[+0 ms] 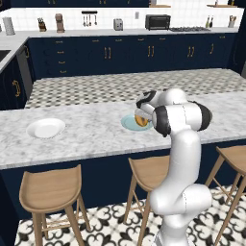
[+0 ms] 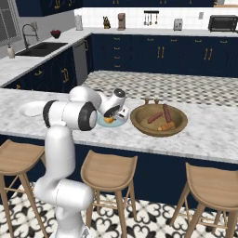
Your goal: Place one bun and one sausage from the bowl on each plate.
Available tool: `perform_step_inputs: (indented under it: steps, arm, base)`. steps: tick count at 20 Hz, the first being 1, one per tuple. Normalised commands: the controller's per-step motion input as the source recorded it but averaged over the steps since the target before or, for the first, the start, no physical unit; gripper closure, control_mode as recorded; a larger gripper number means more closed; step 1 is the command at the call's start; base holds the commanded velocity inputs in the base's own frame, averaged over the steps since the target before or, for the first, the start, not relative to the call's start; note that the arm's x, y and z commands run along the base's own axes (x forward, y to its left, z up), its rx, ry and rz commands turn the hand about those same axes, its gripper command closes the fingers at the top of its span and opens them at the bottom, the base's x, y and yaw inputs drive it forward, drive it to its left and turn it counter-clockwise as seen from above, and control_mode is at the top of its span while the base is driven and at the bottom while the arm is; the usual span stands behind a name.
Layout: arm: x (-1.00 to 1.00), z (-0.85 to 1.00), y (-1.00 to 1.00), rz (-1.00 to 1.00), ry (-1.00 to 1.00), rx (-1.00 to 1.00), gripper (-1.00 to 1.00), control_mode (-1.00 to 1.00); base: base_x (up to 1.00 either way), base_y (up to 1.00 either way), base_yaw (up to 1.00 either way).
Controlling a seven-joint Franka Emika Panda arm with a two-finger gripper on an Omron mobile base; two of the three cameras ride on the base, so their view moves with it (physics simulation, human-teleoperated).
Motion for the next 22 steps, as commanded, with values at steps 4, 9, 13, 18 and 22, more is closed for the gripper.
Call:
perform_step_inputs:
  steps: [4, 9, 13, 18, 22]
  arm:
    - [0.28, 0.0, 0.0, 0.0, 0.0, 0.0, 1.0, -1.0]
    - [0.01, -0.18, -0.02, 0.0, 0.0, 0.0, 1.0, -1.0]
    - [0.0, -0.03, 0.0, 0.0, -0.05, 0.0, 1.0, -1.0]
    - [-0.04, 0.0, 0.0, 0.0, 0.02, 0.0, 1.0, -1.0]
    - [0.0, 0.0, 0.0, 0.0, 0.0, 0.0, -1.0, -1.0]
  base:
    - [0.0, 0.0, 0.0]
    - [0.0, 0.0, 0.0]
    - [0.0, 0.0, 0.0]
    - [0.0, 0.0, 0.0]
    - [0.0, 0.0, 0.0]
